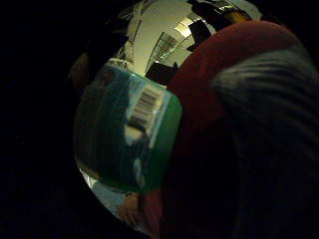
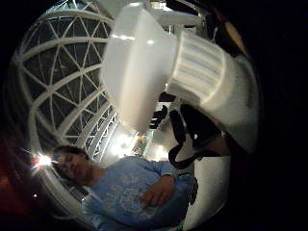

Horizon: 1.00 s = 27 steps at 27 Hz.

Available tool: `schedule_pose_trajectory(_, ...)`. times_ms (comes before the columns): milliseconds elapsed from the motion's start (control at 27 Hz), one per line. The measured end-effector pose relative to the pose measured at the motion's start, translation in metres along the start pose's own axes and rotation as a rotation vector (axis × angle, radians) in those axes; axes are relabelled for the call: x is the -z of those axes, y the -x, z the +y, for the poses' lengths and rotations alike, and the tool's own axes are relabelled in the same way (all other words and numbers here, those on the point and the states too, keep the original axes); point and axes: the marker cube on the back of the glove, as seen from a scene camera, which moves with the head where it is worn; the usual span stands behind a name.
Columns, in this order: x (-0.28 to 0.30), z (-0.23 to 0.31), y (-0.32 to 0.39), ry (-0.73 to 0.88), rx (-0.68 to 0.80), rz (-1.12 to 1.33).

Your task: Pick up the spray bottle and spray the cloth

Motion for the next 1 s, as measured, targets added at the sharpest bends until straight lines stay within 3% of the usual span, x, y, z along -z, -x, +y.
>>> schedule_pose_trajectory(222, 0.056, 0.027, 0.02, 0.0, -0.018, 0.082)
schedule_pose_trajectory(593, 0.158, 0.125, 0.026, 0.023, -0.079, 0.551)
schedule_pose_trajectory(1000, 0.223, 0.214, 0.031, -0.016, -0.146, 0.749)
